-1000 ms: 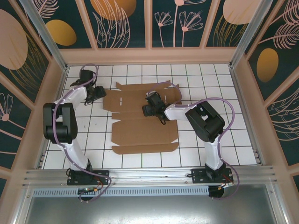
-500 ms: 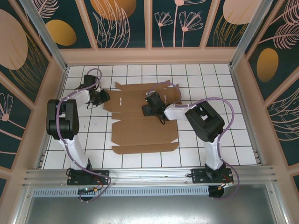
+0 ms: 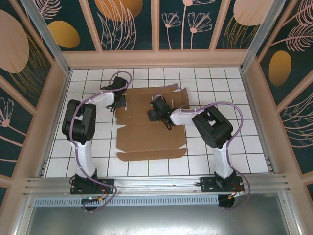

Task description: Fold the paper box

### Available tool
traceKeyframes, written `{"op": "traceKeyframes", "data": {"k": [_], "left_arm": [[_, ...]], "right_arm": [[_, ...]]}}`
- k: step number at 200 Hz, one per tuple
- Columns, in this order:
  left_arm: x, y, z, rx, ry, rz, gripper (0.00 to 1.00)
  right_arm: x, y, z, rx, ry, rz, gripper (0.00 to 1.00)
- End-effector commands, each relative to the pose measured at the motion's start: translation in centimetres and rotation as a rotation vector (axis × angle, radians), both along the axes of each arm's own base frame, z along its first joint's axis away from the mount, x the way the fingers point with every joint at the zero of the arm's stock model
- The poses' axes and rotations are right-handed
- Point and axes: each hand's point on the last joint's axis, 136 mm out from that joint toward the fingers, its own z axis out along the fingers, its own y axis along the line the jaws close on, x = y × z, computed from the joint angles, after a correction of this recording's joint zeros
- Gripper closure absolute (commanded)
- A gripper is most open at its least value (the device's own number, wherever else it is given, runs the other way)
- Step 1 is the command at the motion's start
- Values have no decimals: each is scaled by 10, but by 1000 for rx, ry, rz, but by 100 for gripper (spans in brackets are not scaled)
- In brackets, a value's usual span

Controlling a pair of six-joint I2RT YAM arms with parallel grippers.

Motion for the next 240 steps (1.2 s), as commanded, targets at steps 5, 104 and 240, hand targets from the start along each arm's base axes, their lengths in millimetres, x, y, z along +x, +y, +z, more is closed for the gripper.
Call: {"op": "traceKeyframes", "data": {"k": [5,104,240], "left_arm": [[-17,-16,-17,-21,97,-14,100],[-46,-14,96,-417,-171,-2,50],[-90,-12,-16,-406,83,52,44]], "right_arm": [[-75,-57,-106,-272,342,17,25],[-79,-57,-104,-216,370,20,25],[-87,-57,-112,-222,397,13,25]]}}
